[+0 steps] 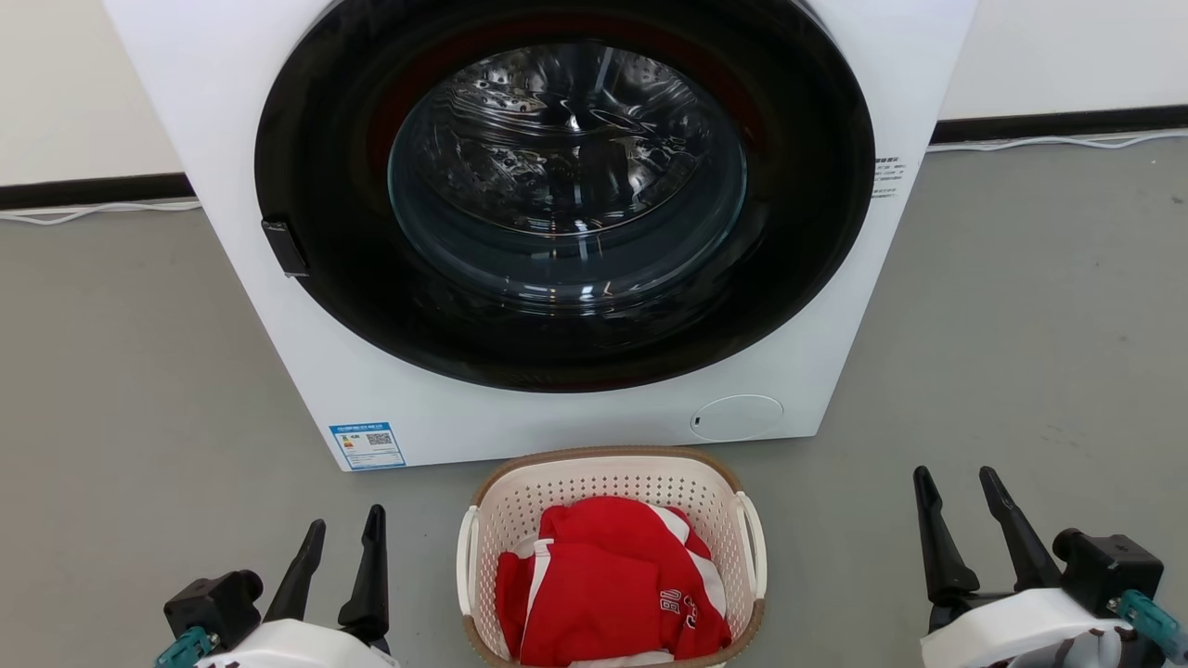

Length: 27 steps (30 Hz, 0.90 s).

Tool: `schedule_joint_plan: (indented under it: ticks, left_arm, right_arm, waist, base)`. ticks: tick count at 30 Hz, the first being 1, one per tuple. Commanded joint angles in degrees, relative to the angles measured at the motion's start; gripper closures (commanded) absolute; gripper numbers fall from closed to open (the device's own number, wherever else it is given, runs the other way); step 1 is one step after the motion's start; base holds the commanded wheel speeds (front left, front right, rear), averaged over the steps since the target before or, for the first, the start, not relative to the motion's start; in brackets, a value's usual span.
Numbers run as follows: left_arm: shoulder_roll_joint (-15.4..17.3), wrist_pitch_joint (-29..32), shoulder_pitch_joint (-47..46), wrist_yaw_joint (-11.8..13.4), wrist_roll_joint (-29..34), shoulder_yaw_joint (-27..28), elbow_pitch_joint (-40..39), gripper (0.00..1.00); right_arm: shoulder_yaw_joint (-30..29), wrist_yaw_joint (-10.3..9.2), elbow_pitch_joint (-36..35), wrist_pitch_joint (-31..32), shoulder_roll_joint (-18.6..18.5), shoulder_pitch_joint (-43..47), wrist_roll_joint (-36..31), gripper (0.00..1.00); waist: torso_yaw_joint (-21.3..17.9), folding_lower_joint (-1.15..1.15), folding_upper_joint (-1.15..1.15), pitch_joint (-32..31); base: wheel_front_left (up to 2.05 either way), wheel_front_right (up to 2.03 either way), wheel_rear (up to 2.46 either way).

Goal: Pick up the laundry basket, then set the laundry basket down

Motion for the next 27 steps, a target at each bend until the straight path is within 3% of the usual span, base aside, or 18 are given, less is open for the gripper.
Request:
schedule_joint_plan:
  ticks: [1,16,27]
  left_arm:
    - [0.66,-0.91,-1.54,-0.35,1.97,1.38,-1.12,0.00]
    - [0.81,-3.26,-1.58,-0.42,10.36,1.57,-0.62,0.00]
    - [0.83,-3.26,-1.49,-0.42,10.05,1.57,-0.55,0.00]
  right_arm:
    - [1.30,0.37,-1.06,-1.14,-0.98,-1.38,-2.14,0.00]
    - [1.74,0.42,-1.15,-3.46,-1.07,-1.09,-11.28,0.00]
    - [1.39,0.42,-1.11,-3.46,-0.90,-0.95,-10.98,0.00]
  waist:
    - [0.03,0.00,0.00,-0.06]
    - [-0.13,0.00,0.00,-0.15]
    - [-0.14,0.00,0.00,-0.33]
  base:
    - [0.00,0.00,0.00]
    - [0.00,0.00,0.00]
    - [0.00,0.00,0.00]
